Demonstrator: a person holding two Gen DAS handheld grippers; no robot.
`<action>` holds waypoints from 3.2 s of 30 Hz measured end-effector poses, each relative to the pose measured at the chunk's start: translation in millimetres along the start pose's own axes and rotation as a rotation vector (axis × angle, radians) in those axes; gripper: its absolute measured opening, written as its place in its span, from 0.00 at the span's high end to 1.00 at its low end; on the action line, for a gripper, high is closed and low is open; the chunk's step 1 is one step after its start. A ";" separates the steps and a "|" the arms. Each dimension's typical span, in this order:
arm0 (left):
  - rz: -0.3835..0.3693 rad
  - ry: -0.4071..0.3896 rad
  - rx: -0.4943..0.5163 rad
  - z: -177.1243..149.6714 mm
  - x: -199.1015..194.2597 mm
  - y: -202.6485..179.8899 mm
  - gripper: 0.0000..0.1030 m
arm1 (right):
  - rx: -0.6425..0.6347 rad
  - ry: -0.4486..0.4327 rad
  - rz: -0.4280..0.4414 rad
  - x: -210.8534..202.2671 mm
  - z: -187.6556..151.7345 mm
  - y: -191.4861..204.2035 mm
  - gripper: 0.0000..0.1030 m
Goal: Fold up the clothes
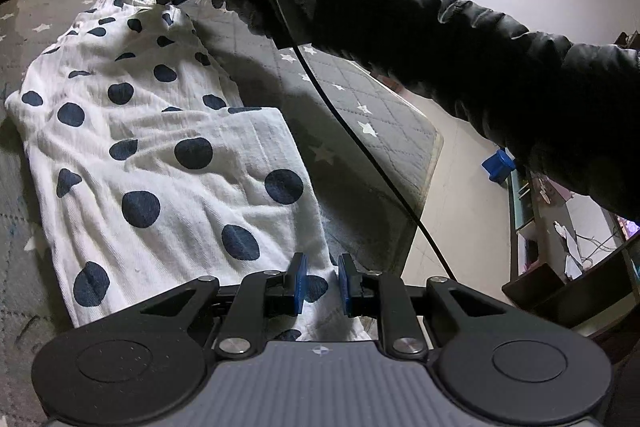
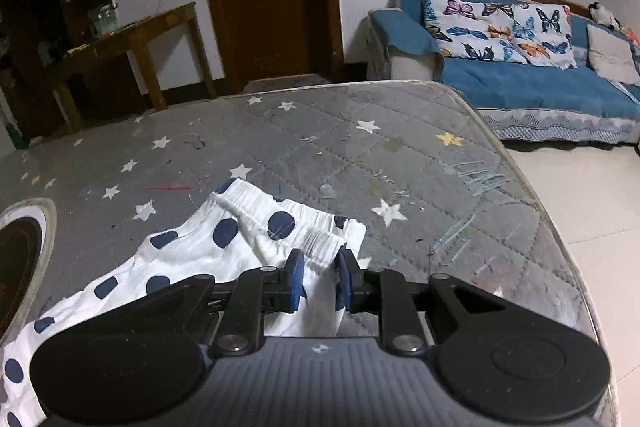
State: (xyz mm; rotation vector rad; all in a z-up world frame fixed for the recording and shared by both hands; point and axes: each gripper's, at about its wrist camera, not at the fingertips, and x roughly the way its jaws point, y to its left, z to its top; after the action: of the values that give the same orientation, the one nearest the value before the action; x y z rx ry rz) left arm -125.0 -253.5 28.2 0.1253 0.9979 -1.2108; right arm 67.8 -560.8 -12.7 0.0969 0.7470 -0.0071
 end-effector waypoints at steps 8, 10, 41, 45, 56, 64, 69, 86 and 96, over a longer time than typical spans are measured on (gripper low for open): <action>-0.007 -0.001 -0.011 -1.2 1.6 1.7 0.81 | -0.066 -0.053 -0.048 -5.8 13.1 6.3 0.91; -0.009 -0.001 -0.015 -1.8 2.3 2.4 0.81 | -0.054 -0.068 -0.060 -2.1 17.1 3.1 0.91; -0.041 -0.011 -0.061 -4.4 4.4 10.7 0.81 | -0.105 -0.057 0.015 42.2 48.6 48.0 0.69; -0.040 -0.015 -0.054 -4.7 4.0 10.7 0.81 | -0.115 -0.067 0.048 17.2 46.2 40.8 0.63; -0.013 -0.029 -0.032 -8.1 2.3 8.3 0.81 | -0.142 0.046 0.084 -7.8 -6.1 27.6 0.59; 0.007 -0.031 -0.015 -8.6 -1.5 3.0 0.72 | -0.076 -0.012 0.066 -25.2 0.8 18.0 0.59; 0.029 -0.042 0.008 -8.2 -4.7 -3.1 0.69 | -0.149 0.001 0.158 -70.6 -26.8 38.3 0.55; 0.139 -0.180 -0.007 0.5 -49.8 6.6 0.58 | -0.292 0.014 0.369 -194.6 -150.8 93.3 0.51; 0.220 -0.117 -0.099 -10.3 -44.5 44.9 0.60 | -0.283 0.030 0.374 -190.1 -177.1 85.4 0.51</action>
State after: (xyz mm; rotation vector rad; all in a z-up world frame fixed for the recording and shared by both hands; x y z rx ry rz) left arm -94.2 -197.7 34.7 0.0828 0.9139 -0.9561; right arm -188.2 -465.1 -5.6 -0.0346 0.7441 0.4564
